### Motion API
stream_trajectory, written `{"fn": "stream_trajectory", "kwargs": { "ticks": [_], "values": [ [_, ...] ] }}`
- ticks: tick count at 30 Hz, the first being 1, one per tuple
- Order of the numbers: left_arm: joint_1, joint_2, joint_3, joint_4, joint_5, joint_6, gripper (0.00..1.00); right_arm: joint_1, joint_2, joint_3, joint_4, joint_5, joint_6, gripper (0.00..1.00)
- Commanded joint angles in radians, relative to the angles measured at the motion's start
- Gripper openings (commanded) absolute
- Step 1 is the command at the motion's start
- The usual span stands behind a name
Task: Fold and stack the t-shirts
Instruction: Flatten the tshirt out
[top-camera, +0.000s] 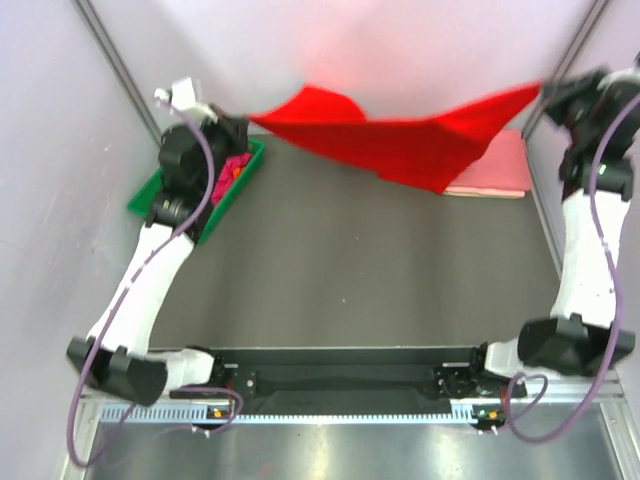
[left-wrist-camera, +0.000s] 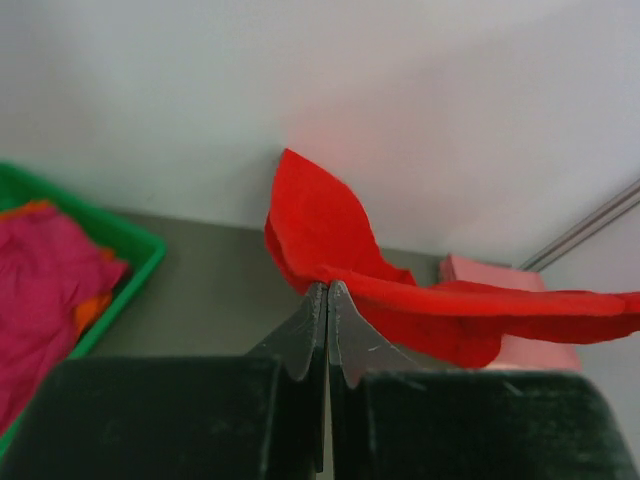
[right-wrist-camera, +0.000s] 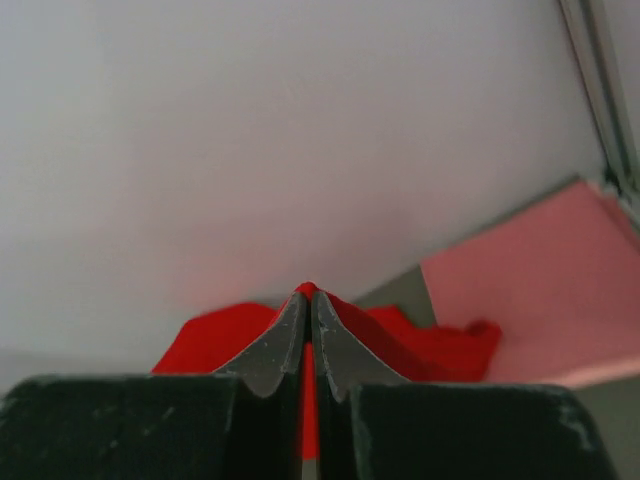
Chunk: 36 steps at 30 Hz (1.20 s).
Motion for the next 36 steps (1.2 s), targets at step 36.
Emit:
{"fn": "stream_trajectory", "kwargs": {
  "ticks": [36],
  "values": [
    [0.004,-0.434,-0.781,-0.514,-0.165,-0.487,0.00,-0.004,-0.930,-0.924,-0.949,0.343,-0.013,0.00]
  ]
}}
